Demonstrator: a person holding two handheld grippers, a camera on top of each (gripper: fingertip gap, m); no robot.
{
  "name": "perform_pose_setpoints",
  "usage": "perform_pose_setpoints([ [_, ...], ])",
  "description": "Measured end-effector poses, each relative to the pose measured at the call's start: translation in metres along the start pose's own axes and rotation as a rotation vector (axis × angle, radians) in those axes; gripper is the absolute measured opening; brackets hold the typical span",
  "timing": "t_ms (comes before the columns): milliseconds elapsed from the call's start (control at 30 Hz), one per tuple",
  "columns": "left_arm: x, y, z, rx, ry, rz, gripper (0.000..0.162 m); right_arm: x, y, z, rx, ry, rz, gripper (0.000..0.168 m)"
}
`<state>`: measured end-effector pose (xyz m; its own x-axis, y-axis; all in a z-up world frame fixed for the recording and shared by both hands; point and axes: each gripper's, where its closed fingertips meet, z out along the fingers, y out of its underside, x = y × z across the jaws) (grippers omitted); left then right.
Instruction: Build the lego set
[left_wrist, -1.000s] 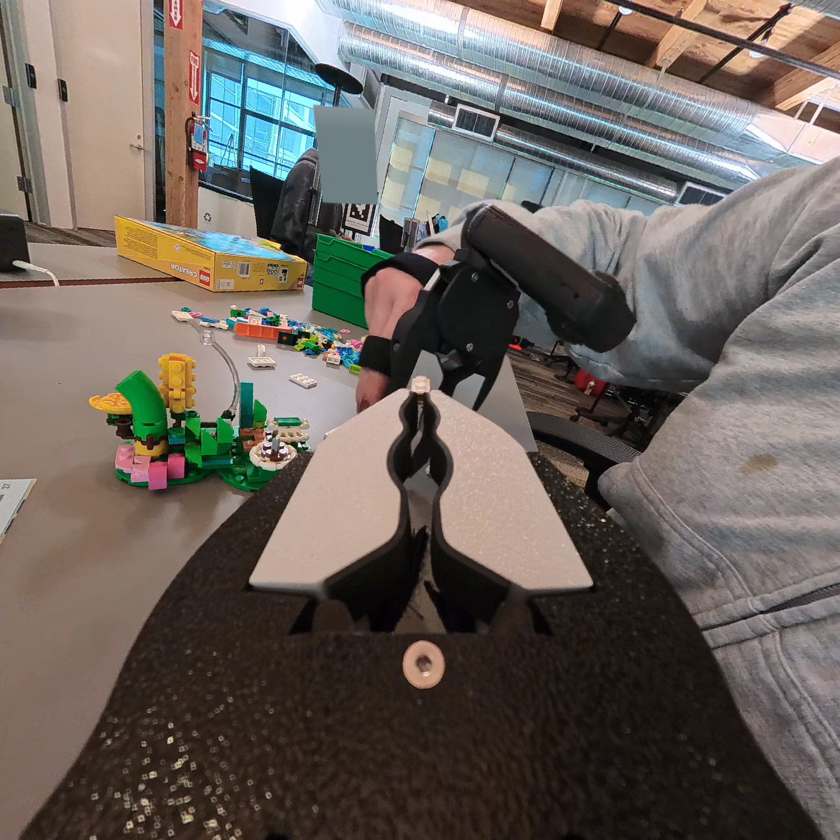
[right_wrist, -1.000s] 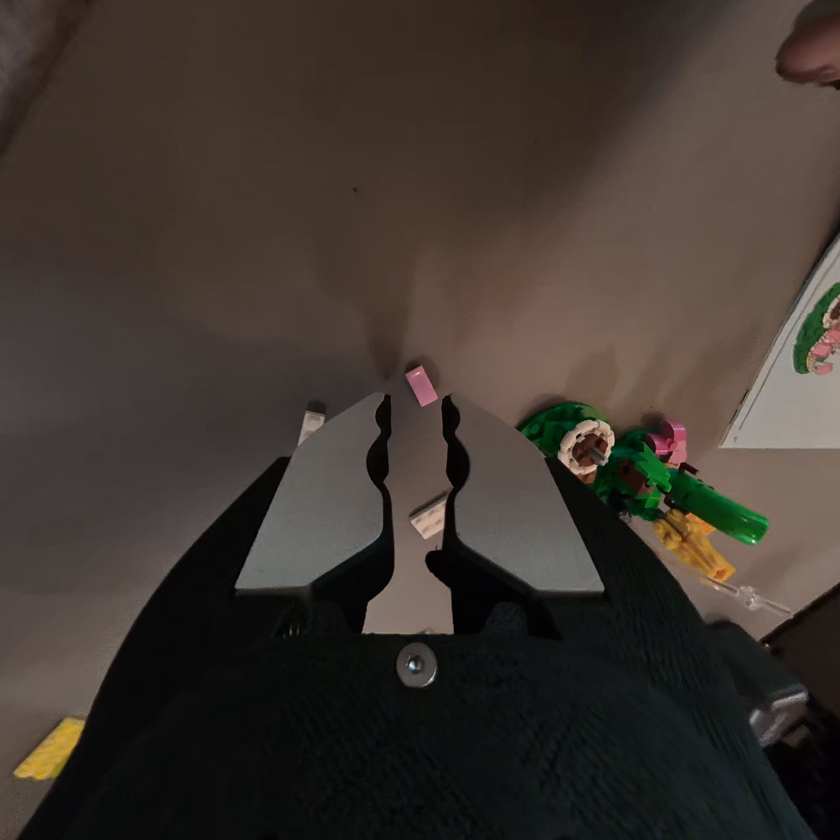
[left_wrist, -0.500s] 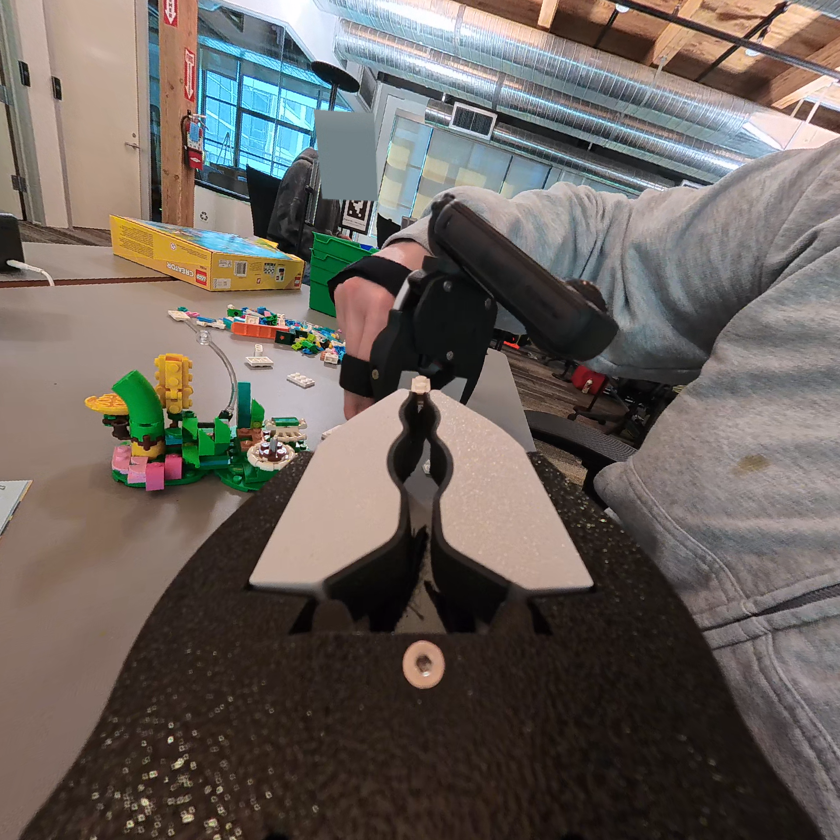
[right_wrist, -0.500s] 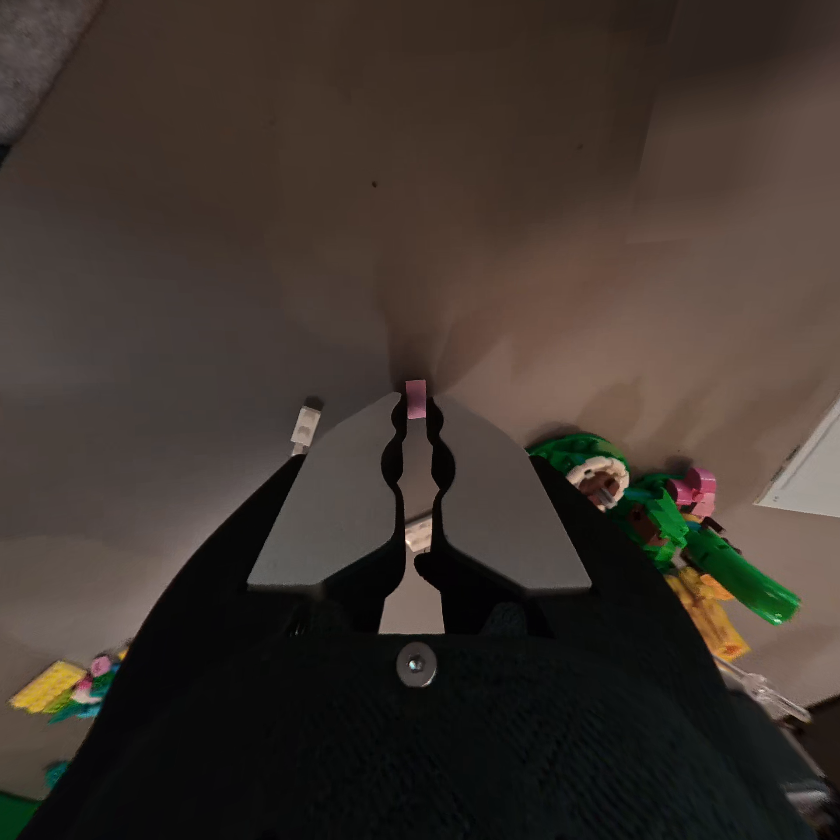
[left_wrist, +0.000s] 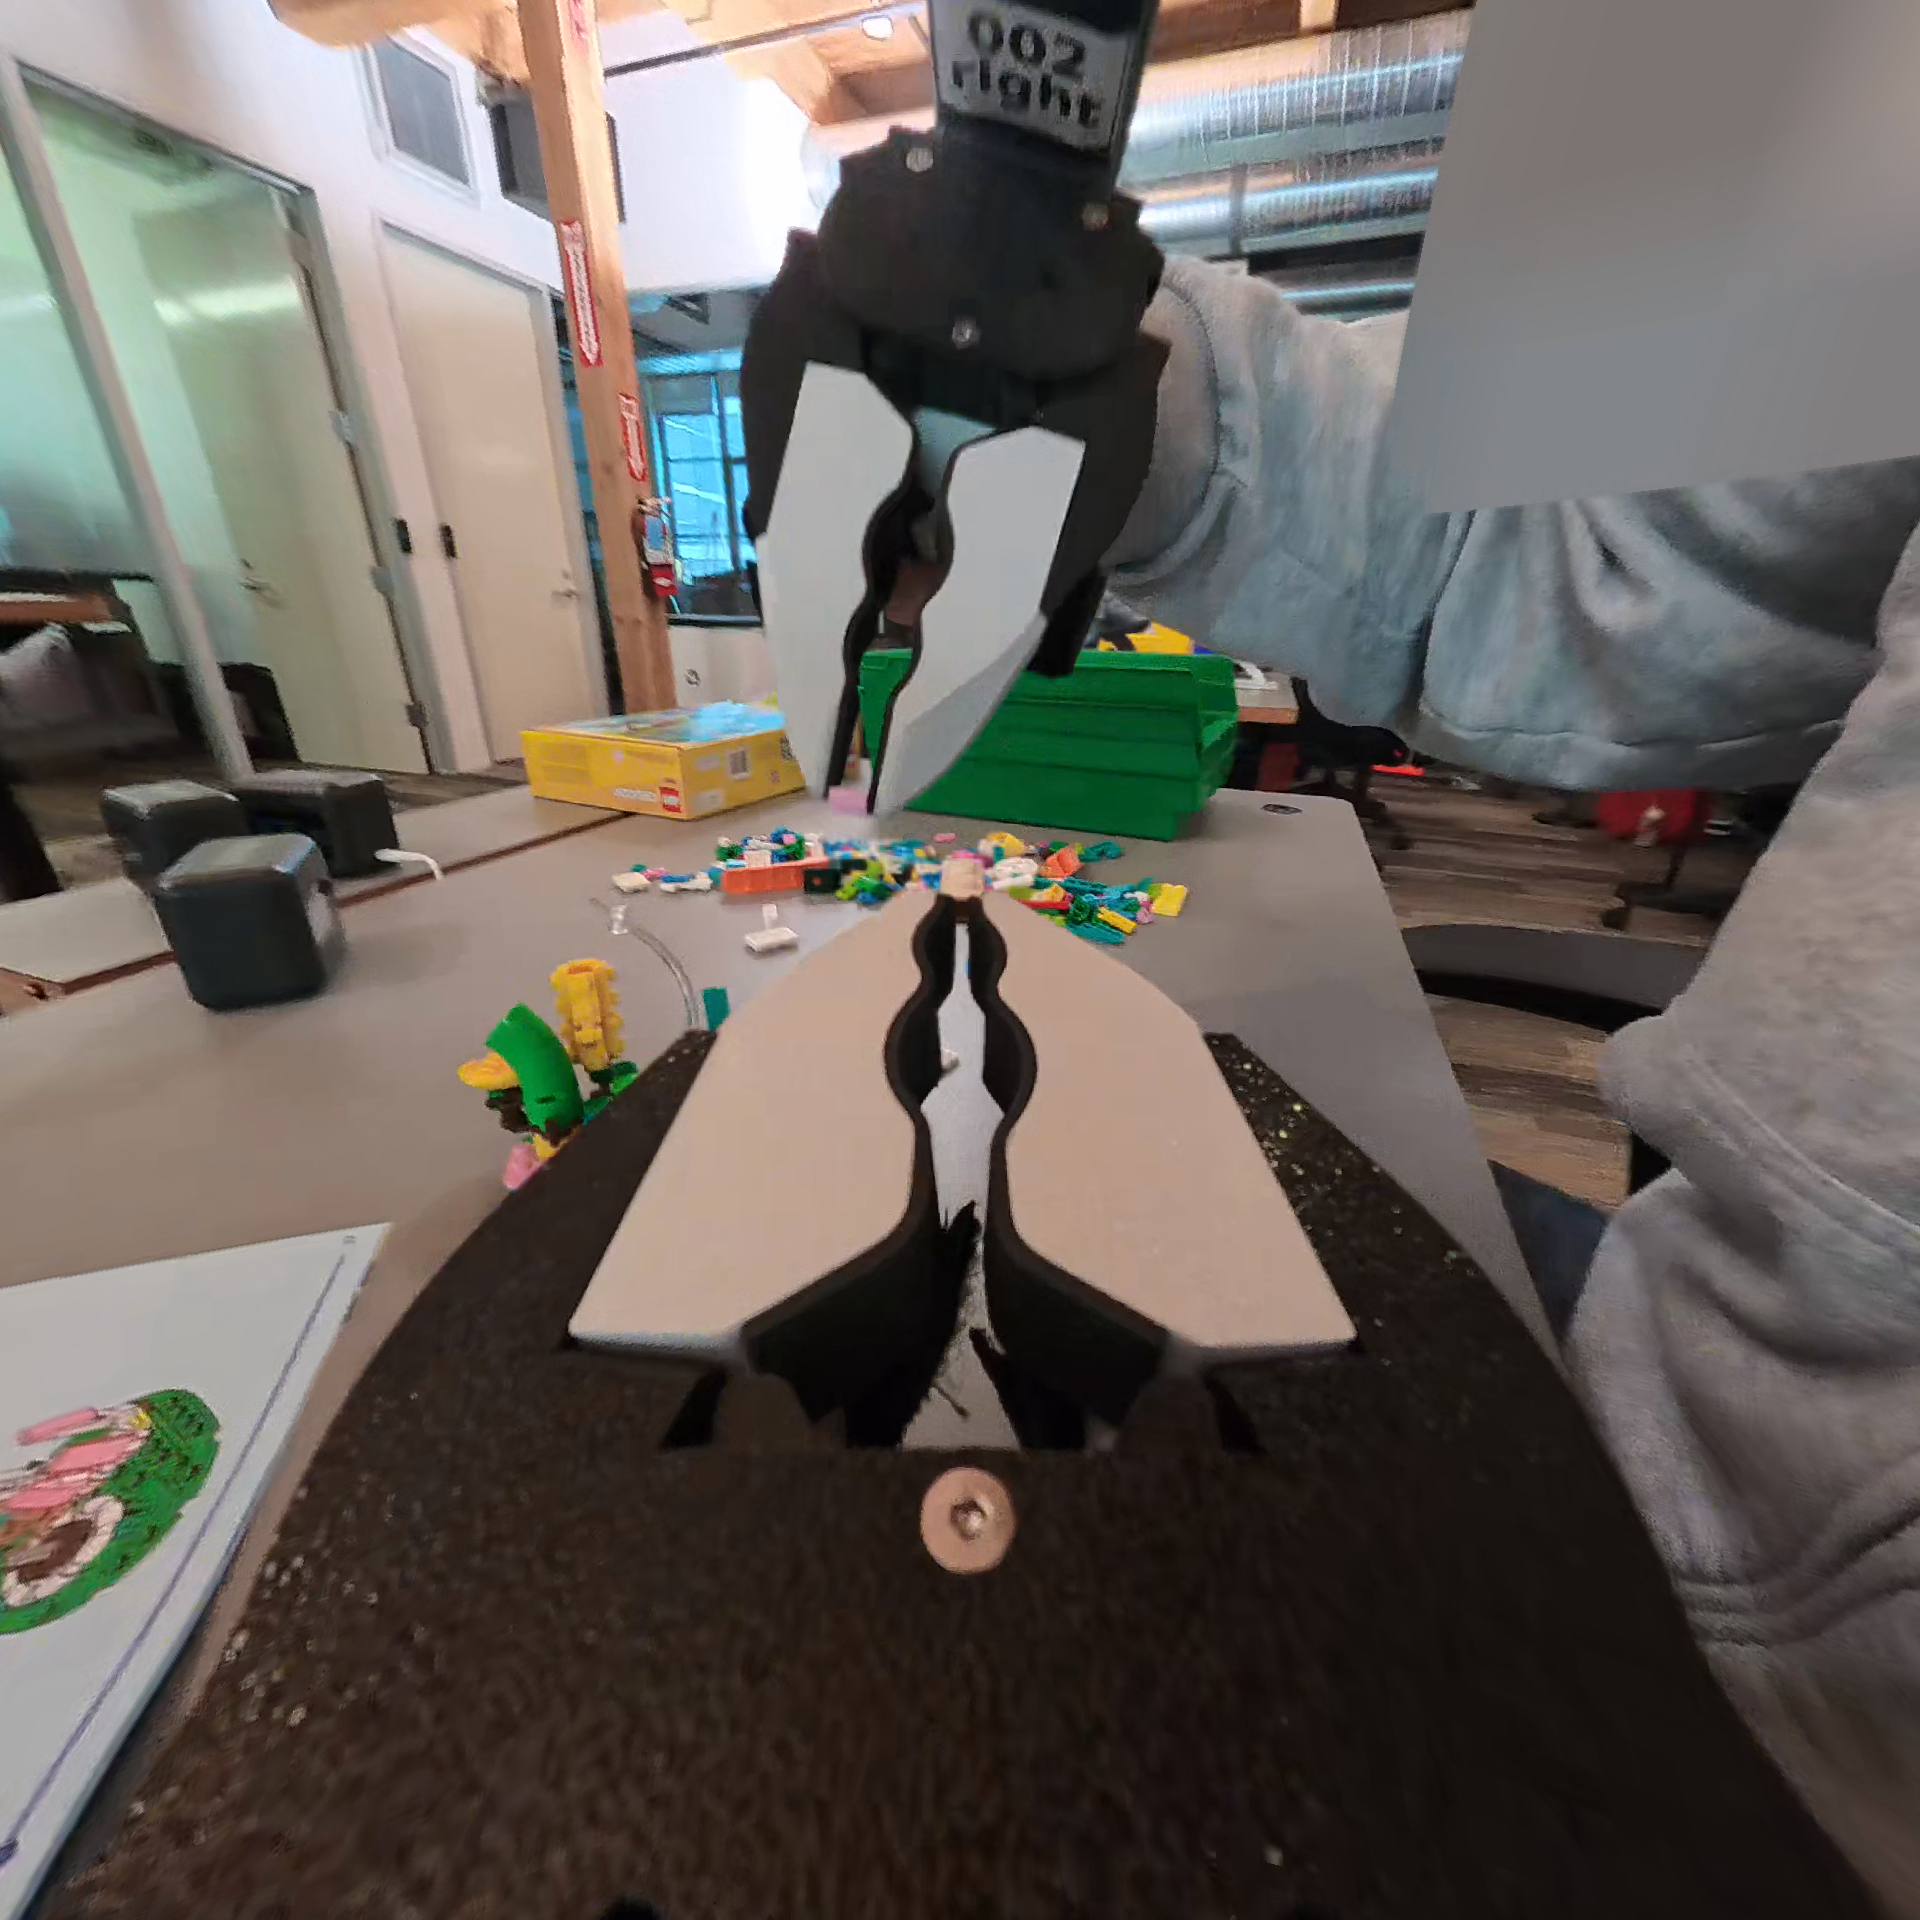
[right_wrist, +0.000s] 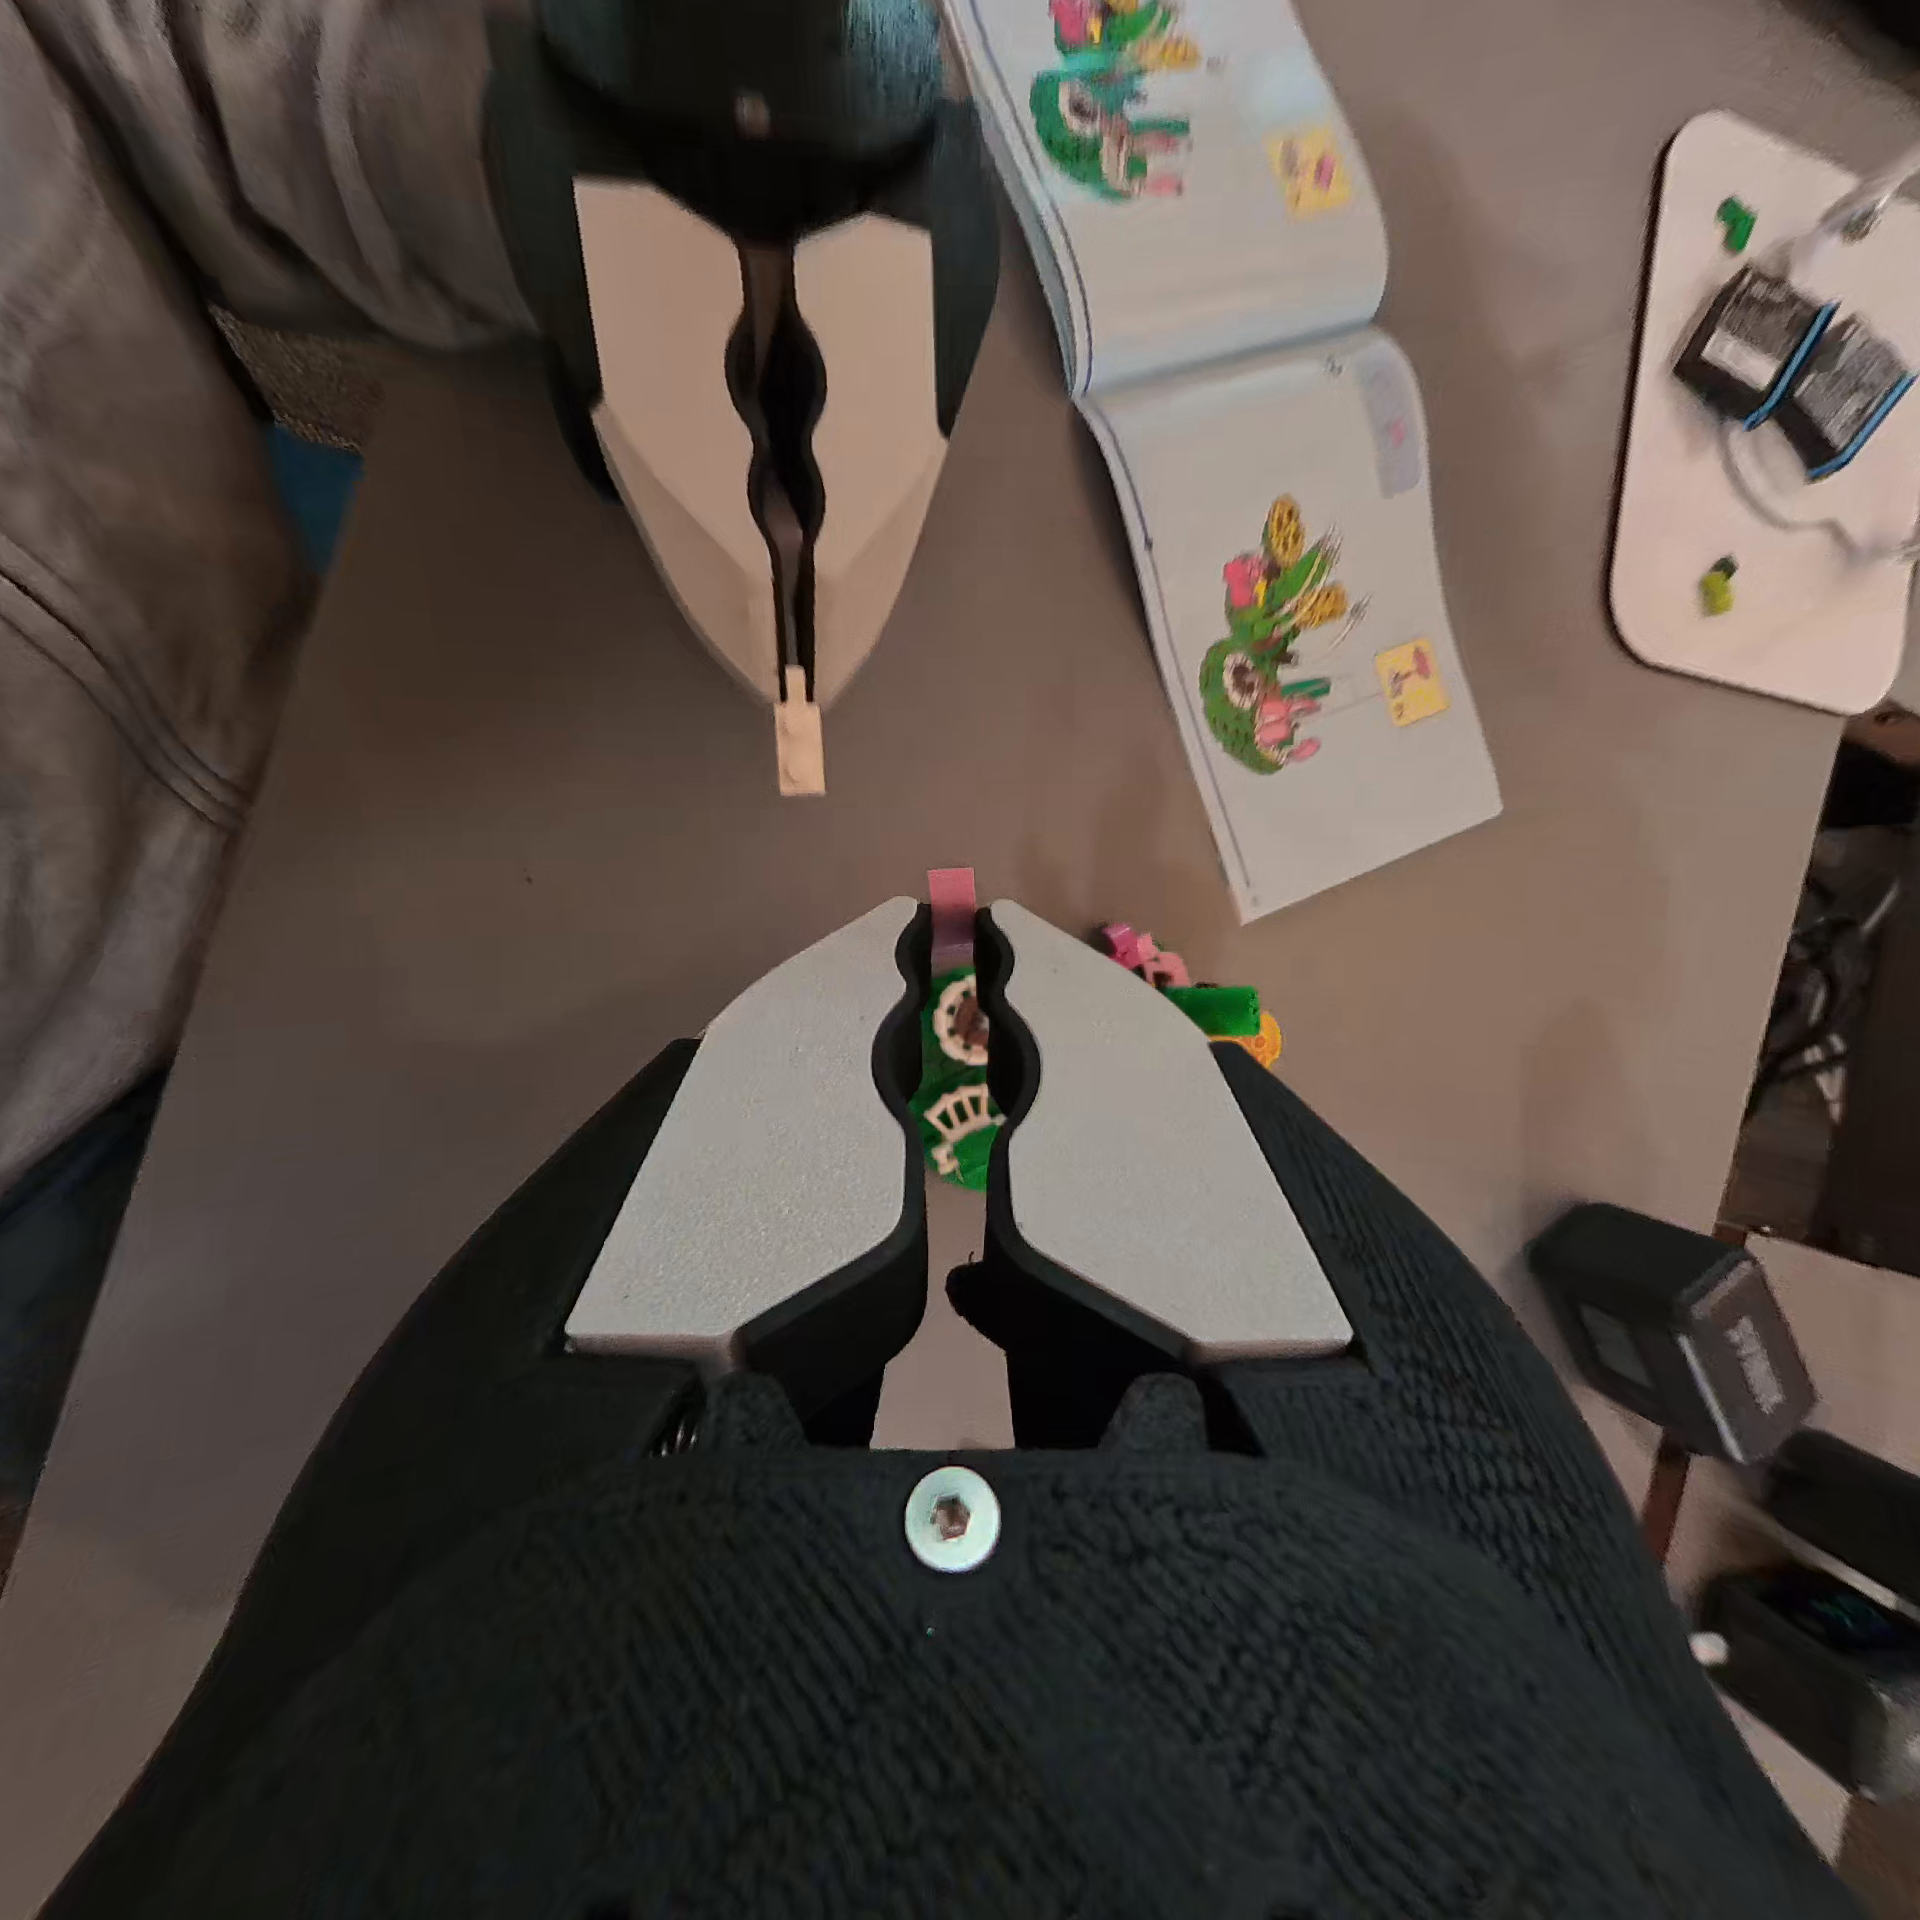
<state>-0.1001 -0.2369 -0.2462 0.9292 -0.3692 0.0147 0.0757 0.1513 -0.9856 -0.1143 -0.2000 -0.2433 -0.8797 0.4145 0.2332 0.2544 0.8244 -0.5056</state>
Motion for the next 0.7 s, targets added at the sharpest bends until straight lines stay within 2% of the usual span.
perform_pose_setpoints([
  [33, -0.001, -0.002, 0.0, 0.012, -0.017, 0.007, 0.002, 0.001, -0.006, -0.004, 0.003, 0.001, -0.006, 0.006],
  [133, -0.007, -0.005, 0.001, 0.036, -0.074, 0.016, 0.002, 0.002, -0.012, -0.009, -0.053, -0.004, -0.05, 0.006],
  [267, -0.015, -0.002, 0.001, 0.023, -0.128, 0.0, 0.002, -0.007, -0.018, -0.007, -0.128, -0.107, -0.044, 0.006],
  [400, -0.013, 0.0, 0.002, 0.001, -0.123, 0.021, 0.002, -0.011, -0.015, -0.002, -0.221, -0.163, -0.068, 0.006],
  [700, -0.007, 0.0, 0.005, -0.008, -0.111, 0.087, 0.002, -0.017, -0.016, 0.006, -0.265, -0.206, -0.055, 0.006],
])
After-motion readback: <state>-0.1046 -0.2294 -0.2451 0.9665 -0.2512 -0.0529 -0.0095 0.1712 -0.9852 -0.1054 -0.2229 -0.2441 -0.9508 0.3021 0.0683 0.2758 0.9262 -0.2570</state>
